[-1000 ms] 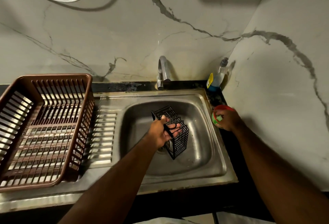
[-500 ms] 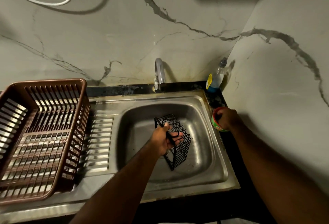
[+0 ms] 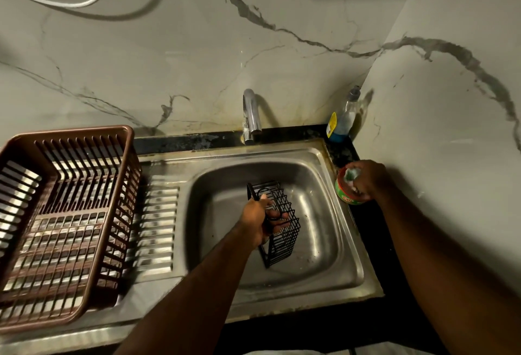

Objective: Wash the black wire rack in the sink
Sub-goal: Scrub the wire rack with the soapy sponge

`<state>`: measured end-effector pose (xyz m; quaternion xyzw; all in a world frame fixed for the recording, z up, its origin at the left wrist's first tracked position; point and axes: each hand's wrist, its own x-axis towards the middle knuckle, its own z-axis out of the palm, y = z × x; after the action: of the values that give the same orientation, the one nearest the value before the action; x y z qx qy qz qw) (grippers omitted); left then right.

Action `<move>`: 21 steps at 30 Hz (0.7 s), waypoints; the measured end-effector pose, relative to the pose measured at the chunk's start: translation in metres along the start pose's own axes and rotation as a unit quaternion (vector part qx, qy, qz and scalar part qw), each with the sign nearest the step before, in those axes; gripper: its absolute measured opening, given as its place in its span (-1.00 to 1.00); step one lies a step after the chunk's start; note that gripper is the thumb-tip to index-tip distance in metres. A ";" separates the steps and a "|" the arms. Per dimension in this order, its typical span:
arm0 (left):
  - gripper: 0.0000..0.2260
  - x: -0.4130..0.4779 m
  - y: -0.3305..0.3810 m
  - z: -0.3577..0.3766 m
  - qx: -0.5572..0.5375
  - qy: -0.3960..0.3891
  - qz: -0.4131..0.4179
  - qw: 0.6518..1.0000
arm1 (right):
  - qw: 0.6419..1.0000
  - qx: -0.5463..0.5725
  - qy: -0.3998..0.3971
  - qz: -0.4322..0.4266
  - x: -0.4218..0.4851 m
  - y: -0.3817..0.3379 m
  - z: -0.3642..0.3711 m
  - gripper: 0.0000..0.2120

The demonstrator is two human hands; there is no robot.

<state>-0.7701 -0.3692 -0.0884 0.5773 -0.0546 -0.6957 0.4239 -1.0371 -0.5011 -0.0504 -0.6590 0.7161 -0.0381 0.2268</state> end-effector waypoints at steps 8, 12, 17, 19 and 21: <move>-0.74 0.014 0.000 -0.009 0.083 0.144 0.061 0.984 | 1.000 -0.013 0.004 0.024 -0.002 -0.007 -0.006 -0.60; -0.74 0.019 -0.007 -0.005 0.135 0.169 0.088 0.973 | 0.999 -0.026 0.008 0.047 -0.006 -0.007 0.001 -0.53; -0.76 0.022 -0.017 -0.001 0.153 0.175 0.121 0.965 | 0.998 -0.010 0.030 0.051 -0.006 -0.007 -0.011 -0.55; -0.76 0.023 -0.019 -0.001 0.157 0.179 0.127 0.963 | 0.998 0.007 0.019 0.067 -0.005 -0.010 -0.020 -0.54; -0.77 0.023 -0.020 0.000 0.163 0.184 0.126 0.961 | 0.995 0.036 0.003 0.097 -0.005 -0.014 -0.028 -0.48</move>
<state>-0.7801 -0.3713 -0.1176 0.7454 -0.1605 -0.5000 0.4106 -1.0343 -0.5048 -0.0194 -0.5781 0.7753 -0.0439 0.2506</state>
